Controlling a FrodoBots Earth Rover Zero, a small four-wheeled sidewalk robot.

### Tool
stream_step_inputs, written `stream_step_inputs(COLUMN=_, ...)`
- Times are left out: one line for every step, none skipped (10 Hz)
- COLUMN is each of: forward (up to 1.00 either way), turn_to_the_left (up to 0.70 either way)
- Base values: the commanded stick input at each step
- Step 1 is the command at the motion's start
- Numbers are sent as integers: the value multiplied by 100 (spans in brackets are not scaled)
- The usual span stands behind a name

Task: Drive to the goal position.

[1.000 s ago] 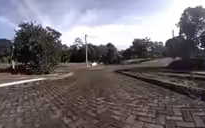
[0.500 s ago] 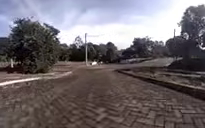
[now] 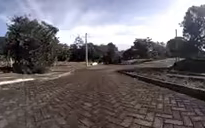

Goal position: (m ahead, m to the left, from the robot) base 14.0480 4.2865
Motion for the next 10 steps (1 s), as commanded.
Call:
stream_step_inputs(forward=100, turn_to_the_left=0)
stream_step_inputs(forward=100, turn_to_the_left=0)
stream_step_inputs(forward=100, turn_to_the_left=0)
stream_step_inputs(forward=100, turn_to_the_left=0)
stream_step_inputs(forward=100, turn_to_the_left=0)
stream_step_inputs(forward=100, turn_to_the_left=0)
stream_step_inputs(forward=100, turn_to_the_left=0)
stream_step_inputs(forward=100, turn_to_the_left=0)
stream_step_inputs(forward=100, turn_to_the_left=0)
stream_step_inputs(forward=100, turn_to_the_left=0)
